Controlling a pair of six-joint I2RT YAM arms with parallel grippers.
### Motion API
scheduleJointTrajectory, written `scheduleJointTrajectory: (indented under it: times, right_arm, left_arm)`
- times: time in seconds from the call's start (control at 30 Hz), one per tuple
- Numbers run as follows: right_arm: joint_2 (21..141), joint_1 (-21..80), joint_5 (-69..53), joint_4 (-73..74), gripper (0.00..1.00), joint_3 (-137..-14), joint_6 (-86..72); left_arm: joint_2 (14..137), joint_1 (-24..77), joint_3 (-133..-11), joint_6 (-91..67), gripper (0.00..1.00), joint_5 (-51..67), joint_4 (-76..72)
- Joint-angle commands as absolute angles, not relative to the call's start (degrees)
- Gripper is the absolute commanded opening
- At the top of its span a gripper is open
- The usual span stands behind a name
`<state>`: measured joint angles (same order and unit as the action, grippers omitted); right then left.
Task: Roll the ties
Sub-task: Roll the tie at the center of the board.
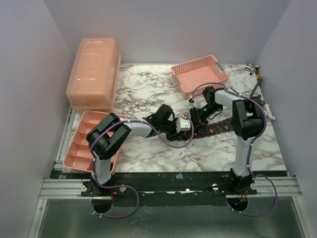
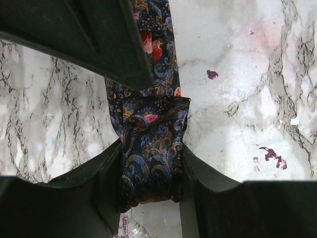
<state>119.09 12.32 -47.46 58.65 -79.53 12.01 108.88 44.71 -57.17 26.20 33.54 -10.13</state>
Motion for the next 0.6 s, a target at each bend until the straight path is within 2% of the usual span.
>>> scheduleJointTrajectory:
  times: [0.0, 0.33, 0.57]
  right_arm:
    - [119.8, 11.9, -41.0, 53.1, 0.30, -78.7, 9.9]
    - [123.5, 11.9, -23.3, 46.8, 0.27, -72.7, 15.3]
    - [124.2, 11.9, -19.5, 46.1, 0.28, -75.1, 19.4]
  left_arm:
    - [111.7, 43.7, -53.9, 25.2, 0.34, 32.5, -6.1]
    - [104.0, 42.8, -50.5, 12.6, 0.39, 31.2, -20.5]
    - [107.5, 43.1, -51.2, 19.2, 0.39, 27.1, -14.7]
